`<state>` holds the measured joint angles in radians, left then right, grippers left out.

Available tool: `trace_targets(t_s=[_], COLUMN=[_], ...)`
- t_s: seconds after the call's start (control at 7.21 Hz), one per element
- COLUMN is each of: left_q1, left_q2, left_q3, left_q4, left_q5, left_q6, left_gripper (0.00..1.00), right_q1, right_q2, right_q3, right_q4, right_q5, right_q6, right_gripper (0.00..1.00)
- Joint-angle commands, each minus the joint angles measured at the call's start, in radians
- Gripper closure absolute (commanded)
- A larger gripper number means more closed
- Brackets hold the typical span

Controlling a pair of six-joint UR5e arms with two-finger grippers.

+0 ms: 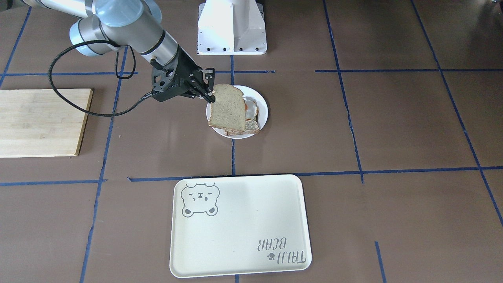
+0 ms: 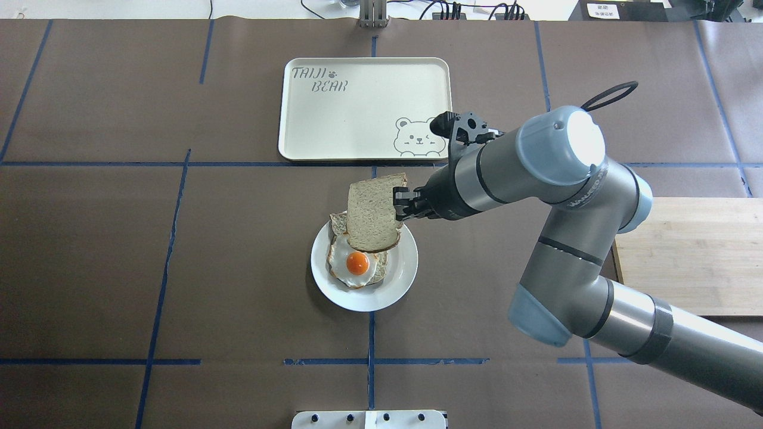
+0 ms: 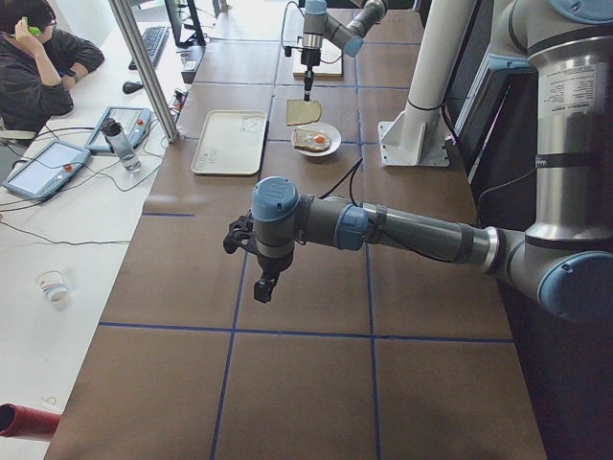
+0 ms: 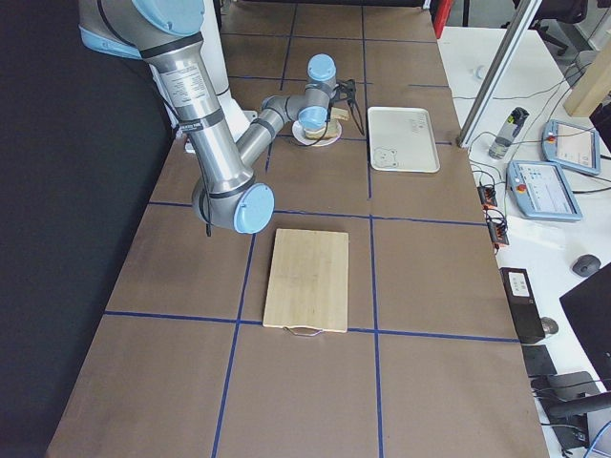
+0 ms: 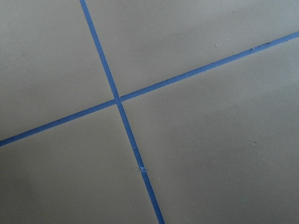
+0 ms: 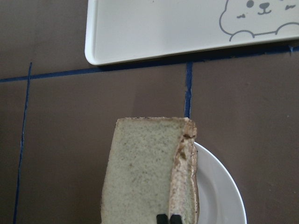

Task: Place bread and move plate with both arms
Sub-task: 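Lift the bread slice and carry it over the white plate, then lower the bread onto the egg on the plate and open the right gripper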

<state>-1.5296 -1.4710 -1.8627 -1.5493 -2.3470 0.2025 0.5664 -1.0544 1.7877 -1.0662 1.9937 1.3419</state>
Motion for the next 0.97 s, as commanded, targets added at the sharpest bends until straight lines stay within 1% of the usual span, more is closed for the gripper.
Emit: trace_targets(t_s=[0.0,0.14,0.28,0.55,0.83], left_q1=[0.000,-0.001,0.000,0.000,0.000], left_q2=[0.000,0.000,0.000,0.000,0.001], left_q3=[0.002,0.003,0.005,0.007,0.005], left_q4=[0.000,0.000,0.000,0.000,0.000], left_q5=[0.000,0.000,0.000,0.000,0.000], left_q6=[0.000,0.000,0.000,0.000,0.000], left_gripper=[0.00,0.00,0.00,0.00,0.00], right_q1=[-0.071,-0.098,-0.111,-0.140,-0.157], right_q2=[0.025,0.028,0.028,0.022,0.019], right_q3=[-0.046,-0.080,-0.091,-0.093,-0.103], right_q4=[0.024,0.067,0.084,0.084,0.084], right_q5=[-0.085,-0.132,-0.148,-0.148,-0.183], right_q6=[0.002,0.008,0.019,0.022,0.020], right_gripper=[1.00,1.00,1.00,1.00,1.00])
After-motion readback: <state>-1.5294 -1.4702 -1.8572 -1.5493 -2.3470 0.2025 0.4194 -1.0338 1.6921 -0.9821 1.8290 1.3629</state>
